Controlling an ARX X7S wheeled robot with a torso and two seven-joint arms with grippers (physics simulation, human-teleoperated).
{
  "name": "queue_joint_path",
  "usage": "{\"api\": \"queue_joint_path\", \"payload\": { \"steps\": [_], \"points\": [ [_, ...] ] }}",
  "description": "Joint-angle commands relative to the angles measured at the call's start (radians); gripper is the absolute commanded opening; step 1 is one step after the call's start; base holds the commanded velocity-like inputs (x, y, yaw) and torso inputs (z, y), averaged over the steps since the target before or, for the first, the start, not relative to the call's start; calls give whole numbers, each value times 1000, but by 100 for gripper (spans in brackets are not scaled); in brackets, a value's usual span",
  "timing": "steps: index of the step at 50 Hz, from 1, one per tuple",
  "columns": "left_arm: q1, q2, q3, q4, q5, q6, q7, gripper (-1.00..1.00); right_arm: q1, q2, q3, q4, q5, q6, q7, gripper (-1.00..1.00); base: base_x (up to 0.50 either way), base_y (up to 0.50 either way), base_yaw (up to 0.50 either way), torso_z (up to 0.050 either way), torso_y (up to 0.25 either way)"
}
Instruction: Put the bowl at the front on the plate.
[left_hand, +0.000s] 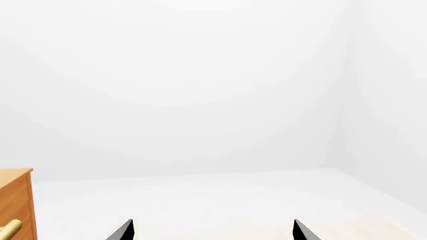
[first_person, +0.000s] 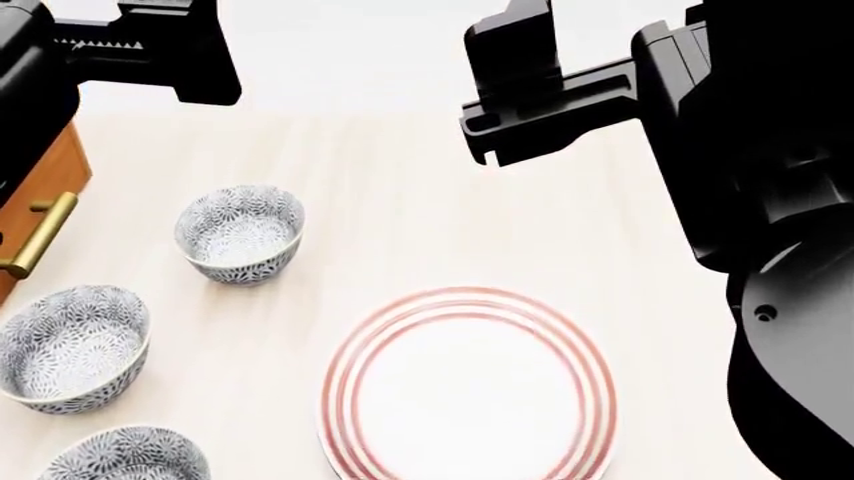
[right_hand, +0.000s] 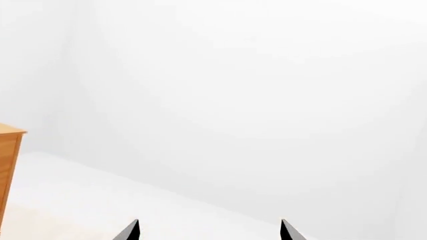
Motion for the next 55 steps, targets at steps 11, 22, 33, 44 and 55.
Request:
{"api": "queue_joint_path", "payload": {
  "steps": [11,22,33,44,55],
  "points": [
    [13,-18,11,-11,-23,20,-18,100,-4,17,-21,3,18,-41,12,100,138,0,0,0,0],
    [1,40,-119,-76,-176,-158,-161,100,-1,27,-26,-1,33,-43,23,100,0,0,0,0,0],
    [30,16,-101,-150,-395,-168,-345,100,-12,34,-18,-8,55,-47,38,100,0,0,0,0,0],
    [67,-6,-51,-197,-455,-147,-406,100,-21,43,-15,-12,68,-57,48,100,0,0,0,0,0],
    [125,-34,-2,-204,-457,-112,-403,100,-22,50,-26,-4,74,-69,50,100,0,0,0,0,0]
  ]
}}
